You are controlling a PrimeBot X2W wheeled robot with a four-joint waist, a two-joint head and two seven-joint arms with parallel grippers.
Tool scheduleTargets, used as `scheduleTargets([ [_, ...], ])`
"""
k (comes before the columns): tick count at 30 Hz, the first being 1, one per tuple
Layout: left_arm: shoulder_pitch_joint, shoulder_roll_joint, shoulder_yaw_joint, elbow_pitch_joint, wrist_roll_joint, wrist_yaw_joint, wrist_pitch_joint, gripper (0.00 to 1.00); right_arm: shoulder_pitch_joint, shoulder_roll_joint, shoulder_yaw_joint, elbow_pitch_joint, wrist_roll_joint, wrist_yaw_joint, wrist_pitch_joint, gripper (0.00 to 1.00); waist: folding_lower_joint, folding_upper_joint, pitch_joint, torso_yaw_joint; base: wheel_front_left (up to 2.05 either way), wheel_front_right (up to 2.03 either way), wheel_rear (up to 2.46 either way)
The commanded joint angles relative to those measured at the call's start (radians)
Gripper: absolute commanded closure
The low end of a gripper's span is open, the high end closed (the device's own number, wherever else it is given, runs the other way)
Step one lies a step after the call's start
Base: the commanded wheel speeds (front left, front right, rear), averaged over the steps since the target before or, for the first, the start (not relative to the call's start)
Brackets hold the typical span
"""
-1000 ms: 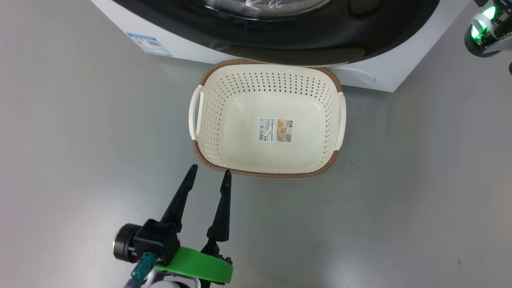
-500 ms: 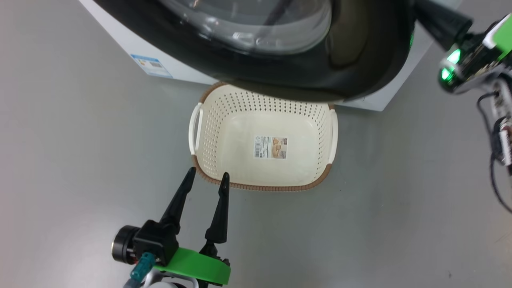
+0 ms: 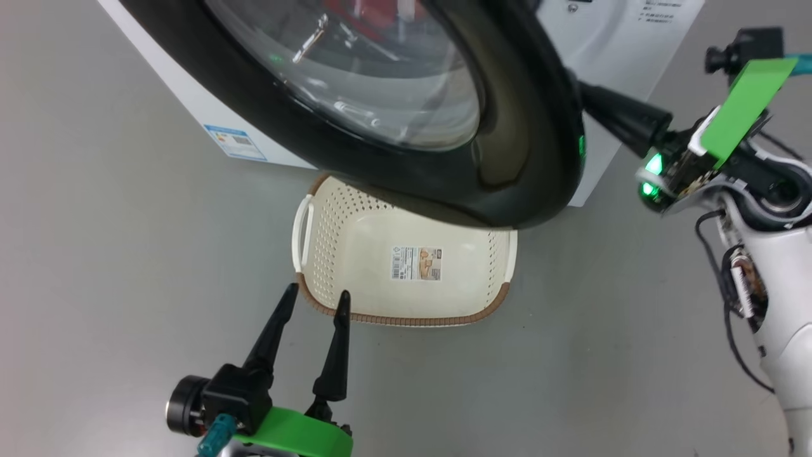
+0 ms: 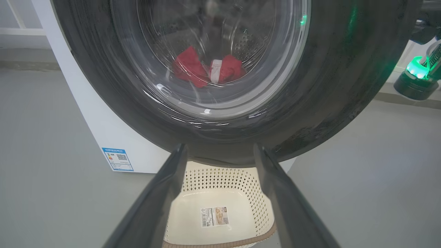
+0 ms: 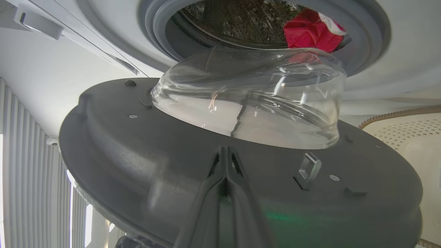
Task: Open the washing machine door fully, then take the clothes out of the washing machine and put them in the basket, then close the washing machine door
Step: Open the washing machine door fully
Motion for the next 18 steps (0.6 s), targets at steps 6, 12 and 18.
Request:
scheduleTargets([
  [6,0.02,0.01,0.05,-0.02,0.017,-0.007,-0.012,0.0,0.068,0.049,0.028,-0.063,-0.026,0.001,0.033,1.0,0.0,0.0,-0.03,-0.008,0.0,0.0,0.0],
  [12,0.03,0.01,0.061,-0.02,0.022,-0.011,-0.012,0.0,0.112,0.079,0.04,-0.091,-0.038,0.001,0.059,1.0,0.0,0.0,-0.048,-0.01,0.0,0.0,0.0],
  [18,0.037,0.01,0.068,-0.022,0.026,-0.014,-0.012,0.0,0.141,0.099,0.049,-0.117,-0.046,0.001,0.079,1.0,0.0,0.0,-0.054,-0.013,0.0,0.0,0.0],
])
